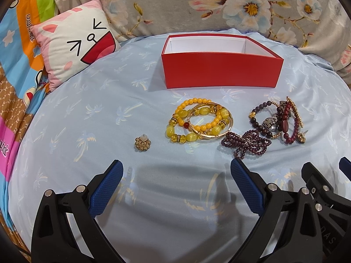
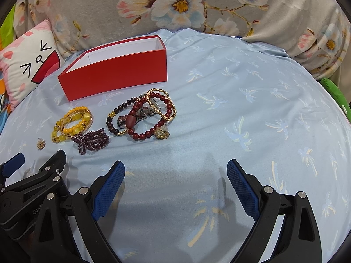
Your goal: Organize jewelry
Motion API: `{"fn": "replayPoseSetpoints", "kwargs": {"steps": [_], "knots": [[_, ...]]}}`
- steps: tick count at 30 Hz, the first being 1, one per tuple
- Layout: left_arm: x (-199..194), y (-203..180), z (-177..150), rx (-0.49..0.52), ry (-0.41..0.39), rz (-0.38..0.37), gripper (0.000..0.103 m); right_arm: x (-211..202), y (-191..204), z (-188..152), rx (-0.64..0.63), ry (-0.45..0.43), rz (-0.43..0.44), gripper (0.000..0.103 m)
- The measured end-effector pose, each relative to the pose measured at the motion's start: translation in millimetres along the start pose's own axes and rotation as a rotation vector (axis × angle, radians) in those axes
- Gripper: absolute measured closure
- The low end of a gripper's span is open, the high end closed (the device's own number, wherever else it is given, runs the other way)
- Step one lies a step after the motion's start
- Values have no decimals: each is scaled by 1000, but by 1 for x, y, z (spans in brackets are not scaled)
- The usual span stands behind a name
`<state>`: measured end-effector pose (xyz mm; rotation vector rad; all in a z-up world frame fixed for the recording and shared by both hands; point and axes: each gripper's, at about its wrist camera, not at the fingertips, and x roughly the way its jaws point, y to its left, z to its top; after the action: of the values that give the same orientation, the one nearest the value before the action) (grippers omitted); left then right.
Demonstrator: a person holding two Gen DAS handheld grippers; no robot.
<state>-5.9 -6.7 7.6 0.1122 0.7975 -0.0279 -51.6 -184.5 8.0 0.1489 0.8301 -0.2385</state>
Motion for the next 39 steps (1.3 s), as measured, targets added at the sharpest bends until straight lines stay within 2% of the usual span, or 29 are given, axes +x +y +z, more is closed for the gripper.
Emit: {"fn": "replayPoseSetpoints", "kwargs": {"steps": [6,12,17,21,28,39], "knots": [[-5,15,0,-48,-10,-33,8,-2,-5,-2,10,-4,17,13],[2,40,-6,-105,48,-122,8,-2,-14,-2,30,2,53,13],[-1,59,-10,-119,27,-98,8,0,-14,-1,28,16,73,16],[-2,62,-8,-96,12,-67,8,6,-14,7,16,32,64,26],[1,55,-2,-89,15,-85,8,12,-12,31,-6,26,71,40],[6,43,6,-54,10,-89,8,48,0,54,-43,76,98,77]]}}
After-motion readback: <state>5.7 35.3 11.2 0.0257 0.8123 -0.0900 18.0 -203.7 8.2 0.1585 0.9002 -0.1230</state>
